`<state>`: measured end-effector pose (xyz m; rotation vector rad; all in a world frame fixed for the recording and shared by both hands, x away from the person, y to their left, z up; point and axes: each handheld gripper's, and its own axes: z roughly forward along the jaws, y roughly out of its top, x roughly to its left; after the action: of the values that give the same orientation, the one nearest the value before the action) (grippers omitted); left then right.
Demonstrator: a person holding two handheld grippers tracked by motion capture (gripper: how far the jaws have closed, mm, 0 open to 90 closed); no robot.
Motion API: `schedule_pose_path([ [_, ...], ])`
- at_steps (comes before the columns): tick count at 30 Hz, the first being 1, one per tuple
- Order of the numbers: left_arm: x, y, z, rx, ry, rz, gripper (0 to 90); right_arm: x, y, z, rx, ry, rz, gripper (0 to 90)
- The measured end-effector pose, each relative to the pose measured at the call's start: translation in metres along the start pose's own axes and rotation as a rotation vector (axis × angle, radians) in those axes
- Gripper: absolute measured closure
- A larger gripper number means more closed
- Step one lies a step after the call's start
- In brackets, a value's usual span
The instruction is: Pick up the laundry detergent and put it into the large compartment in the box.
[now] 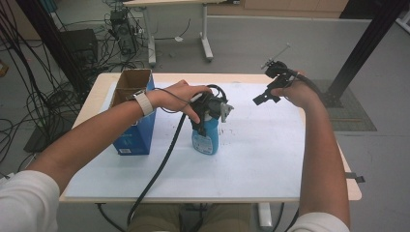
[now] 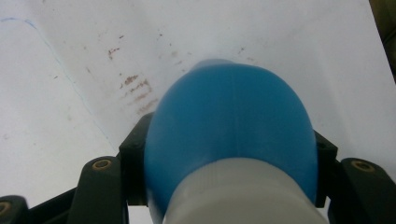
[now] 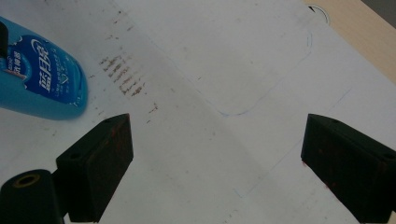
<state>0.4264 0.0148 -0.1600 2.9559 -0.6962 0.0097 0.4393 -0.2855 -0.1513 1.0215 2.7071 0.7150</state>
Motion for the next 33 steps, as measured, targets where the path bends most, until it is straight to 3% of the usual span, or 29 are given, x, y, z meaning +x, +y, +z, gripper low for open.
schedule_pose_path([
  [20,-0.009,-0.007,-0.018,-0.029,0.019,-0.055,37.5,0.003,-0.003,-0.005,-0.009,-0.006,-0.001,9.1],
  [24,-0.012,-0.003,-0.025,-0.006,0.028,-0.063,37.5,0.004,-0.003,-0.006,-0.011,-0.008,-0.001,9.2],
  [30,-0.017,-0.003,-0.042,-0.009,0.039,-0.133,37.4,0.008,-0.002,-0.009,-0.010,-0.011,-0.008,9.4],
  [32,-0.019,-0.005,-0.054,-0.016,0.032,-0.189,37.5,0.009,-0.001,-0.010,-0.013,-0.012,-0.012,9.4],
  [33,-0.019,-0.005,-0.054,-0.016,0.032,-0.189,37.4,0.009,-0.001,-0.010,-0.013,-0.012,-0.012,9.4],
])
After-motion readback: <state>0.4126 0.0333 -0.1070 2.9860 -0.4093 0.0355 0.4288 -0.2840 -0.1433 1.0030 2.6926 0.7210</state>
